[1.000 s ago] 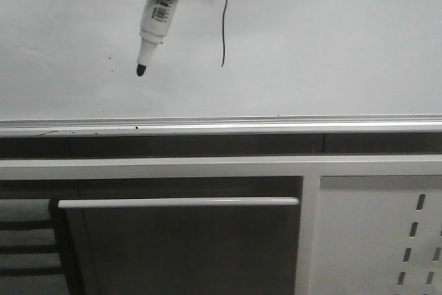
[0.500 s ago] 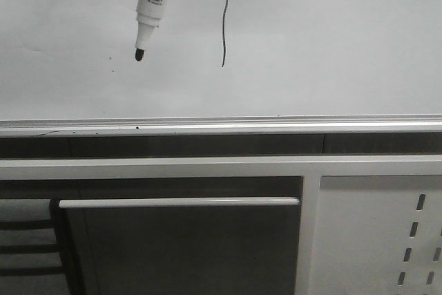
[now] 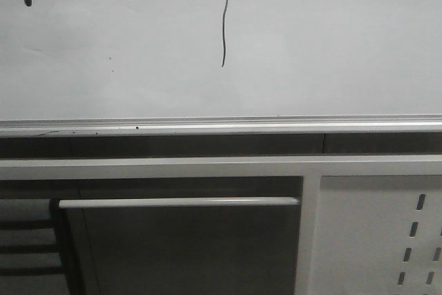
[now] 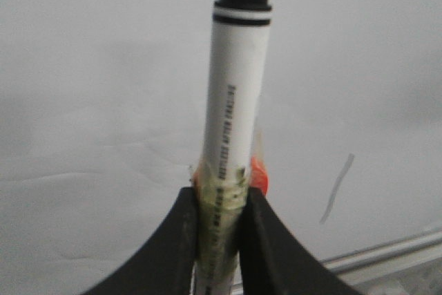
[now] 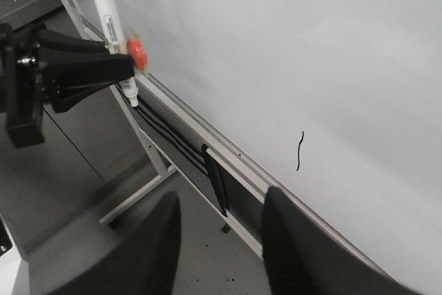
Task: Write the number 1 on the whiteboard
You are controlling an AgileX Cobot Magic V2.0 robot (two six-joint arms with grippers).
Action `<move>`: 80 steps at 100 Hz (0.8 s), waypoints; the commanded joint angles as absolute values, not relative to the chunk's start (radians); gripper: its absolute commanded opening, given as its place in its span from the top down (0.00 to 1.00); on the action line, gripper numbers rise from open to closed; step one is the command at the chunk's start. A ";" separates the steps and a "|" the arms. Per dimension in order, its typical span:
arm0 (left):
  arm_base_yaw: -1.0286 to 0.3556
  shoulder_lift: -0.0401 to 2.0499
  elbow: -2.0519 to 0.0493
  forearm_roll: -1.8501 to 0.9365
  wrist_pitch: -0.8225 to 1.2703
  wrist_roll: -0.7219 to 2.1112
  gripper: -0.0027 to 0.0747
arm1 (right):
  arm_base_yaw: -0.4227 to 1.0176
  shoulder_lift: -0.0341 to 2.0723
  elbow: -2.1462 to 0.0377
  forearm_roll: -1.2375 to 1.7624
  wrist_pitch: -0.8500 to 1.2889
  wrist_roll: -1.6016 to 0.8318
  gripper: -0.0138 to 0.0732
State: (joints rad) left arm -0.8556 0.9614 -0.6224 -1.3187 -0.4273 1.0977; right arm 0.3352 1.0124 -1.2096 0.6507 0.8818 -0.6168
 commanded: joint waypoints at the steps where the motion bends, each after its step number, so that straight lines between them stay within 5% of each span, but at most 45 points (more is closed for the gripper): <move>1: -0.854 0.990 -0.646 -1.225 -0.524 0.995 0.99 | 0.327 0.995 -1.245 0.686 0.843 -0.613 0.55; 80: -0.854 1.170 -0.663 -1.018 -0.678 0.845 0.99 | 0.327 0.997 -1.245 0.686 0.838 -0.613 0.55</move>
